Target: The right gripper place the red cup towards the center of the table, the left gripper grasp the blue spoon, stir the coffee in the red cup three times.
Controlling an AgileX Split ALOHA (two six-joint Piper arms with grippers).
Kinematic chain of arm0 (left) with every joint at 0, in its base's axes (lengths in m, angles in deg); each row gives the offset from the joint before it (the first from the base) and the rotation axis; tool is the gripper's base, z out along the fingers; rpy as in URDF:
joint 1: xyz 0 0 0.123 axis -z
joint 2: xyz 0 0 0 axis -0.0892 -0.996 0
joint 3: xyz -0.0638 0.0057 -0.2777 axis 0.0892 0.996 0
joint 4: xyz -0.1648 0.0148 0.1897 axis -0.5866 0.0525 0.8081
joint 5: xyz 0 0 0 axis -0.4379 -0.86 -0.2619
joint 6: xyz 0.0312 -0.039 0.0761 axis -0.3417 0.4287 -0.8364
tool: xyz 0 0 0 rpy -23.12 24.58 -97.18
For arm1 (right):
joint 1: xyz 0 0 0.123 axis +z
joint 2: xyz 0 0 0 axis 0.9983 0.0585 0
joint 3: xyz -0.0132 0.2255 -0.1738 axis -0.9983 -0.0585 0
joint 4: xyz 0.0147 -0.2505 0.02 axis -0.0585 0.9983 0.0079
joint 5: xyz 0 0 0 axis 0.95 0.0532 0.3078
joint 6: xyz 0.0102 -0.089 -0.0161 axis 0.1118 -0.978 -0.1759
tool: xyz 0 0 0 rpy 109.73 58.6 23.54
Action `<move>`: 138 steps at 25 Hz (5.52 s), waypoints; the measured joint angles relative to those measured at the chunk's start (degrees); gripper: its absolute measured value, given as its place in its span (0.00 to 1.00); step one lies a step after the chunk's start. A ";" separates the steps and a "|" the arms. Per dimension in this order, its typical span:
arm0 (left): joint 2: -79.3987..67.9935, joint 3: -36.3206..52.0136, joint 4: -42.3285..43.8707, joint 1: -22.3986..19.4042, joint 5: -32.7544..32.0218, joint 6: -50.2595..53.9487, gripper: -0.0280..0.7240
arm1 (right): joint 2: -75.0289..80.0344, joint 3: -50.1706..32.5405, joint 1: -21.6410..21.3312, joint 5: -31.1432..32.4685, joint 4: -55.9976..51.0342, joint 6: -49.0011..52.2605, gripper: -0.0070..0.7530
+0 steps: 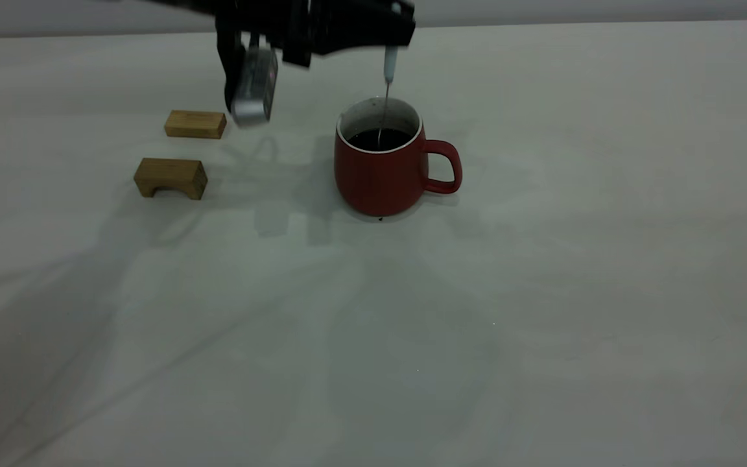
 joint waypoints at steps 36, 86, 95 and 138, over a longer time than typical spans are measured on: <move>-2.94 -0.42 -5.92 0.01 -3.95 -7.32 0.27 | 0.00 0.00 0.00 0.00 0.00 0.00 0.78; -3.23 -2.40 7.15 0.06 -2.97 -20.85 0.50 | 0.00 0.00 0.00 0.00 0.00 0.00 0.78; 0.08 -8.50 16.25 -0.01 -8.70 -24.10 0.65 | 0.00 0.00 0.00 0.00 0.00 0.00 0.78; 107.46 44.05 84.98 -10.02 -9.63 -49.36 0.65 | 0.00 0.00 0.00 0.00 0.00 0.00 0.78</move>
